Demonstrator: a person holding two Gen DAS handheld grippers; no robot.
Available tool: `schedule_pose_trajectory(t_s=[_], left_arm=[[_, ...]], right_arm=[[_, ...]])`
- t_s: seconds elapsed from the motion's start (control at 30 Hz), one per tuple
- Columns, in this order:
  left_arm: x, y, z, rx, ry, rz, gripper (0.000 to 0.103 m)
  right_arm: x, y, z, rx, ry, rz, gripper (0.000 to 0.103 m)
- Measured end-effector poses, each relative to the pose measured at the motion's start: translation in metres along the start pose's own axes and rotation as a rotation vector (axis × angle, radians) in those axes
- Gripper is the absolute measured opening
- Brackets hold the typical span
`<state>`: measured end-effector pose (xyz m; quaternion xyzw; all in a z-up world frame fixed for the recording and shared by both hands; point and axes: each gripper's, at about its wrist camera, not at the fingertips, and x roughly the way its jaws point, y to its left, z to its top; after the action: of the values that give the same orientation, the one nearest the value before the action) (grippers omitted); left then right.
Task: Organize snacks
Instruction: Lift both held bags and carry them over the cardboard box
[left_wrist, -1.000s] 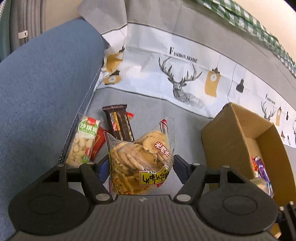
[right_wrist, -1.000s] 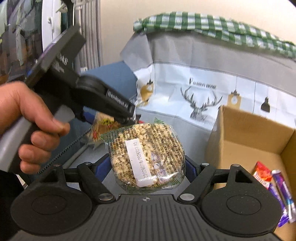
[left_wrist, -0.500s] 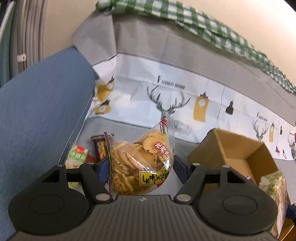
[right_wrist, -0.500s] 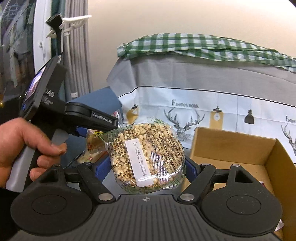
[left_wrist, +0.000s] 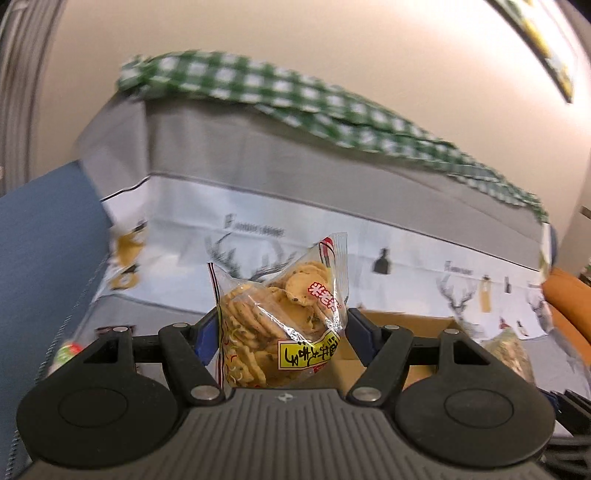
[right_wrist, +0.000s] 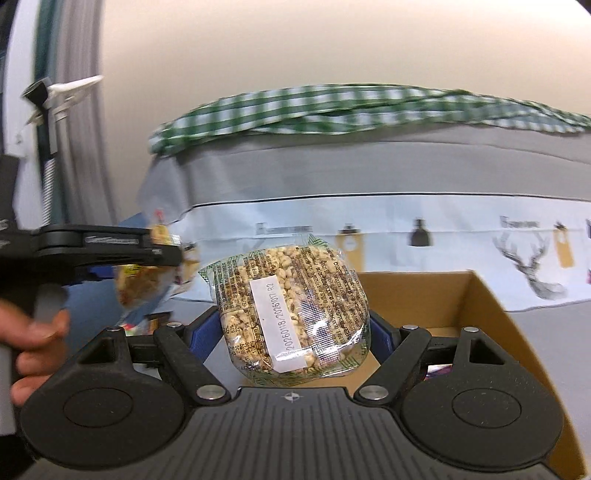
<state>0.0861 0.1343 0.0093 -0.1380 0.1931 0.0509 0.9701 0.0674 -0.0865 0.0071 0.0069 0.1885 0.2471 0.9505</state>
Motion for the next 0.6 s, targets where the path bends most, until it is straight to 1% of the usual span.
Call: schedule_pose_trajectory(t_s=[0.13, 0.2, 0.23, 0.3, 0.33, 0.6], left_arm=[[0.003, -0.031, -0.008, 0.075, -0.041, -0.066, 0.075], [0.006, -0.045, -0.018, 0.110, -0.062, -0.100, 0.075], [0.009, -0.050, -0.024, 0.134, -0.067, -0.108, 0.075], [0.020, -0.062, -0.034, 0.194, -0.047, -0.097, 0.075], [0.023, -0.066, -0.037, 0.203, -0.042, -0.104, 0.075], [0.040, -0.076, -0.043, 0.163, -0.020, -0.155, 0.075]], right_arm=[[0.001, -0.028, -0.001, 0.048, -0.014, -0.095, 0.081], [0.001, -0.041, -0.002, 0.072, -0.021, -0.142, 0.081], [0.002, -0.048, -0.002, 0.086, -0.022, -0.160, 0.081], [0.003, -0.059, -0.004, 0.119, -0.017, -0.188, 0.081], [0.004, -0.063, -0.005, 0.132, -0.012, -0.200, 0.081], [0.015, -0.077, -0.011, 0.158, 0.009, -0.309, 0.081]])
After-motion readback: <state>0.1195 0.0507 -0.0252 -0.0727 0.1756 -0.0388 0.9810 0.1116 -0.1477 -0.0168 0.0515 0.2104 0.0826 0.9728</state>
